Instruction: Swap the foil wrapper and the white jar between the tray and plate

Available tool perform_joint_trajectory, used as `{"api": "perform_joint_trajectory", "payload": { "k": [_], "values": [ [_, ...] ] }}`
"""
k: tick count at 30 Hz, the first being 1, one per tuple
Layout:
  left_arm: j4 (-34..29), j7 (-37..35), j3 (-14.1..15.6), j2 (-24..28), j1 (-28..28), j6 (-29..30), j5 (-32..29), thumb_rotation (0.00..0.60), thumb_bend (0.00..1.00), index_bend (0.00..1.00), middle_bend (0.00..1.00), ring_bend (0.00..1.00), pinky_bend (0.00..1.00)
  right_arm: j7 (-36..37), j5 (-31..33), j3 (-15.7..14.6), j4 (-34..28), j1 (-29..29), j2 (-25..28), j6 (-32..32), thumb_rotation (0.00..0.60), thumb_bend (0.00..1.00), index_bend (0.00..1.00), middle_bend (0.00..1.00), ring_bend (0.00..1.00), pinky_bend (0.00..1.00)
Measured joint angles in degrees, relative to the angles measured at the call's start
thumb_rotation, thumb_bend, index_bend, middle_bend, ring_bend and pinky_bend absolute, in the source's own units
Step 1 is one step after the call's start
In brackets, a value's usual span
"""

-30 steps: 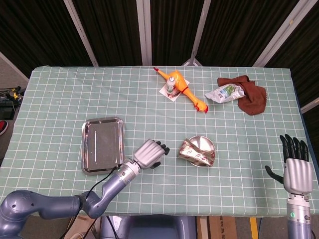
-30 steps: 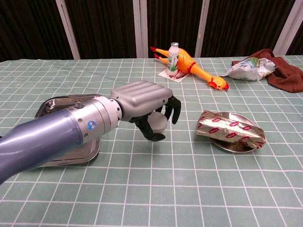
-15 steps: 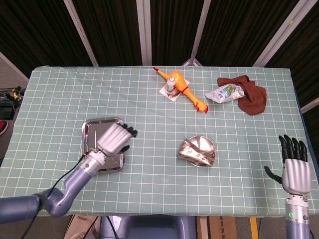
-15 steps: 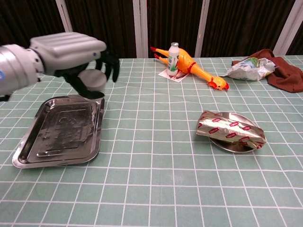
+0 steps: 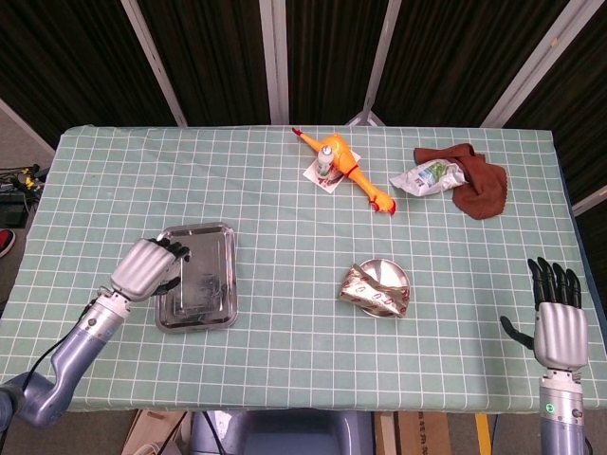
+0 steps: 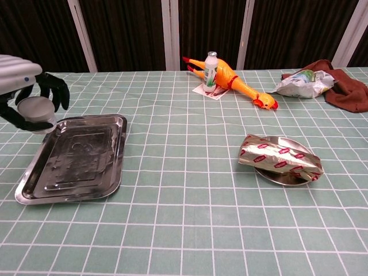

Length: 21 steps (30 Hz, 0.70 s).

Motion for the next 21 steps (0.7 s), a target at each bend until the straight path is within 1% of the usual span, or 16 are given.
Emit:
{"api": "perform_joint_trajectory", "payload": {
  "k": [7,11,13,18,21],
  "values": [
    [11.1,-8.55,1.69,-5.85,1.87,0.31,2.97,0.6,0.54,0.45,0.49,0.45,0.61,-0.15,0.19,-0.01,0.18,0.04,-0.22,-0.32,0.6,0.19,0.07,0.1,0.04,0.0],
    [16.3,-12.25,2.05,-9.76,2.12,0.23,4.48,0.6,0.53,0.45,0.48,0.44,0.6,-0.08,0.43,0.15,0.26,0.02,-0.28,-0.35,0.6,0.19,0.07,0.1,0.04,0.0],
    [18.74,-13.76,2.07,-11.61,2.15,0.31,5.2,0.6,0.52,0.45,0.46,0.41,0.59,0.05,0.43,0.2,0.26,0.02,-0.26,-0.33,0.6,0.19,0.07,0.1,0.04,0.0],
    [22.54,-16.19,2.12,-14.45,2.13,0.56,6.75,0.6,0.51,0.44,0.41,0.36,0.56,0.26,0.43,0.19,0.28,0.01,-0.23,-0.47,0.6,0.19,0.07,0.1,0.04,0.0],
    [23.38,-16.94,2.19,-15.09,2.16,0.36,7.09,0.6,0.48,0.43,0.35,0.29,0.51,0.43,0.55,0.25,0.27,0.01,-0.19,-0.58,0.6,0.19,0.07,0.1,0.04,0.0]
  ]
}}
